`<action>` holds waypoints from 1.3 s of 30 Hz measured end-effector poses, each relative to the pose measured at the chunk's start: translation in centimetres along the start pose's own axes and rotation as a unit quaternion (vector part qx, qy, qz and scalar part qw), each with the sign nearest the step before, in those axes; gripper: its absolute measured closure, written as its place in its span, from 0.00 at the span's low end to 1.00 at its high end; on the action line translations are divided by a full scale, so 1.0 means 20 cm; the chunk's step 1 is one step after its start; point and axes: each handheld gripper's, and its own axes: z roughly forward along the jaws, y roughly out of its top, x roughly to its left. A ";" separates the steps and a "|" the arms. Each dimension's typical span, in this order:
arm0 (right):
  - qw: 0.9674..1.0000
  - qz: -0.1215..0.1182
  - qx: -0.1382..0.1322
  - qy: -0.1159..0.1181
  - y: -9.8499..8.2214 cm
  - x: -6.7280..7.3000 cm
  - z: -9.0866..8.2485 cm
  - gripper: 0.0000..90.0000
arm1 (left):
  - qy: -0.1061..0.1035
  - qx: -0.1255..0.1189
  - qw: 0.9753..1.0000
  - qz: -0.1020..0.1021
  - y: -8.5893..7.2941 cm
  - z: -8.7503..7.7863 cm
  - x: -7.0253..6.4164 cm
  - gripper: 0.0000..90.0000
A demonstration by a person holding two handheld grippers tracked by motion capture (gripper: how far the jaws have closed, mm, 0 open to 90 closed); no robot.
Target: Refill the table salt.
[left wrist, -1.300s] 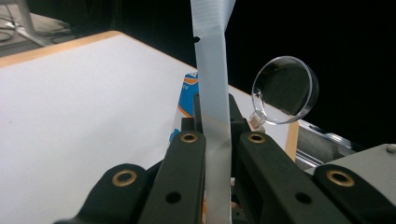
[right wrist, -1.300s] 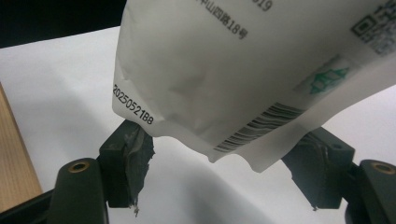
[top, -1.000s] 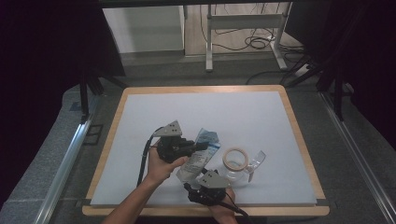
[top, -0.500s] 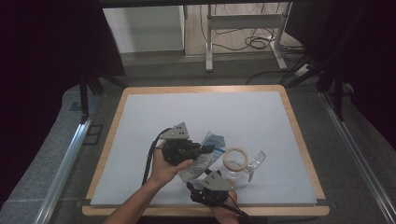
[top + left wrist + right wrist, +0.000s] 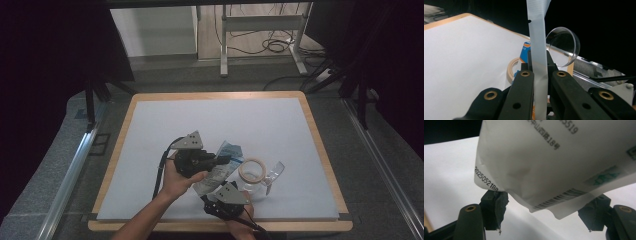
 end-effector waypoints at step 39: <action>0.997 0.068 -0.024 0.007 -0.03 -0.01 -0.03 0.37 | -0.008 0.058 0.998 0.000 0.06 0.16 0.04 1.00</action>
